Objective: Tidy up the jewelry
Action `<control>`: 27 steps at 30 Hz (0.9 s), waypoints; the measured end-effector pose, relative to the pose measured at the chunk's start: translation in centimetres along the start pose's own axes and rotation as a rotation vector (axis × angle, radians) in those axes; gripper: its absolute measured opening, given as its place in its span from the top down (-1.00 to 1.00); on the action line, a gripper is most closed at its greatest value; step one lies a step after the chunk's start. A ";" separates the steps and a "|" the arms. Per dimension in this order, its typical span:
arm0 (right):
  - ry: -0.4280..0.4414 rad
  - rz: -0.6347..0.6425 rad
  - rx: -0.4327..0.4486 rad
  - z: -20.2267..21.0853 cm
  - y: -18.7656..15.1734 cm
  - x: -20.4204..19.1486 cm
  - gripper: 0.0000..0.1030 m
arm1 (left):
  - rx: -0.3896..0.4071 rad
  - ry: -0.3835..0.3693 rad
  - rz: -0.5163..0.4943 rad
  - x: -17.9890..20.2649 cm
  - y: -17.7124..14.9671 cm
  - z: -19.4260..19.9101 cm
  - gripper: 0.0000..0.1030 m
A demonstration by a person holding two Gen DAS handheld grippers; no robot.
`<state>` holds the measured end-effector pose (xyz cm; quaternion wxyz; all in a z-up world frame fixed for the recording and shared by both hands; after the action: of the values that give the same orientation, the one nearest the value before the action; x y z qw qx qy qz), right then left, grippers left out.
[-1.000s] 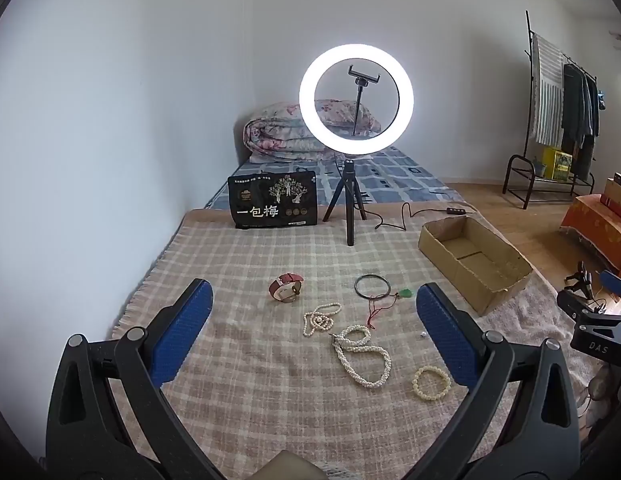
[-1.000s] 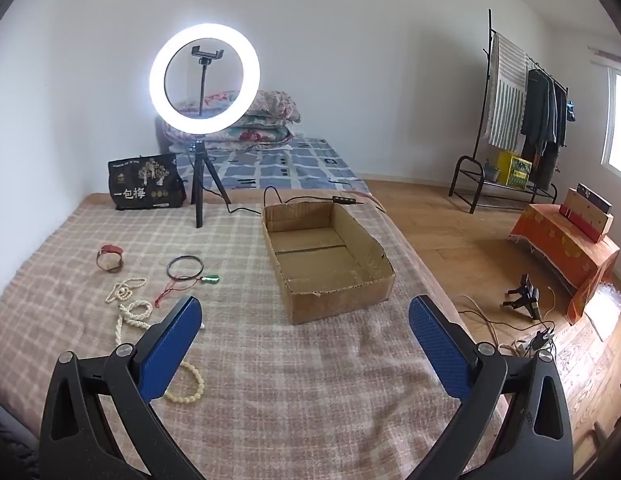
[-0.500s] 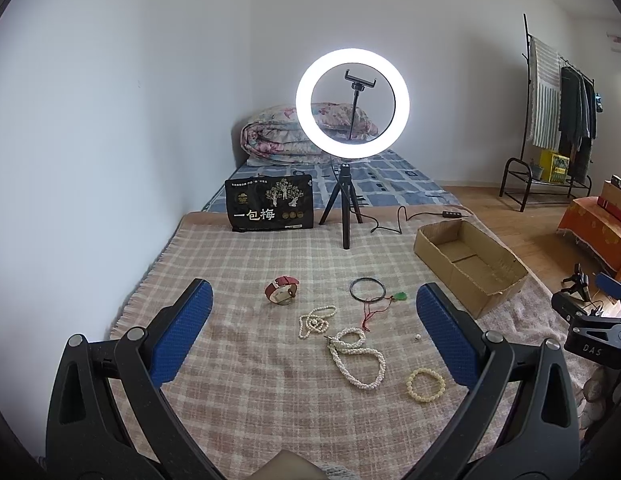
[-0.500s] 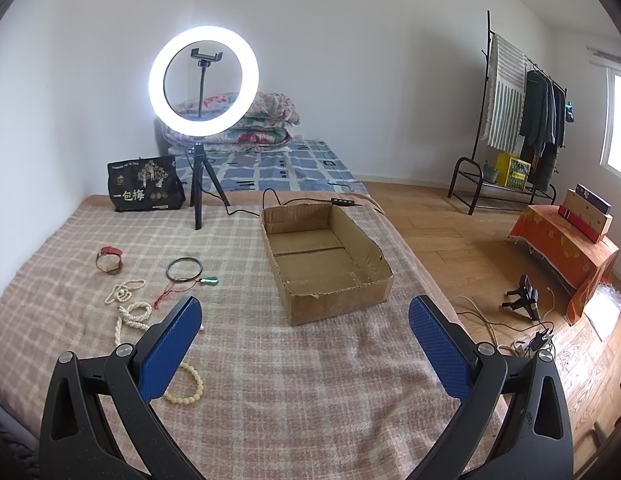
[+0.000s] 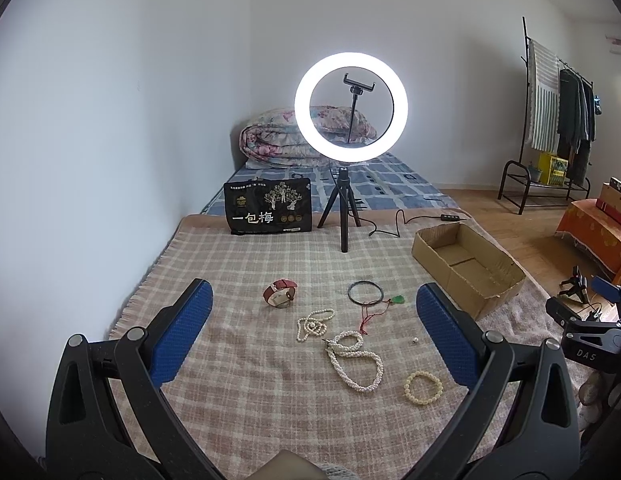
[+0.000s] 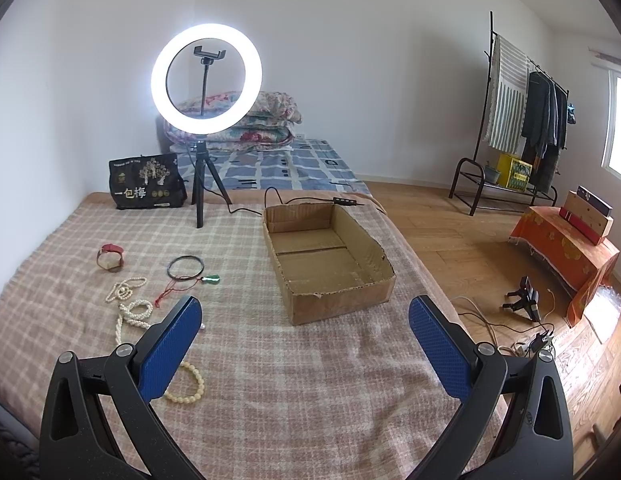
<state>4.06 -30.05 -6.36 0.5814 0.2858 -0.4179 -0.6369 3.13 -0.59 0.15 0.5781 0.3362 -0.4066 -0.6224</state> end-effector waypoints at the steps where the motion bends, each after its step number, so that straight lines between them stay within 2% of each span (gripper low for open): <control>1: 0.001 -0.001 0.000 0.0 0.0 0.0 -0.99 | 0.001 0.000 0.000 0.0 -0.1 0.0 -1.00; 27: 0.002 0.004 -0.001 -0.1 -0.2 -0.2 -0.99 | -0.002 -0.004 0.004 0.1 -0.4 -0.1 -1.00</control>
<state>4.12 -29.88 -6.57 0.5834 0.2852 -0.4175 -0.6356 3.01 -0.65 -0.24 0.5791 0.3336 -0.4078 -0.6221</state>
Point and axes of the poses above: each gripper's, at about its wrist camera, not at the fingertips, and z roughly against the way its jaws point, x to its right, y to its top, the point moved 4 cm from there along -z, roughly the way its jaws point, and after that the axes turned 6 degrees about -y, right-handed, at the moved point
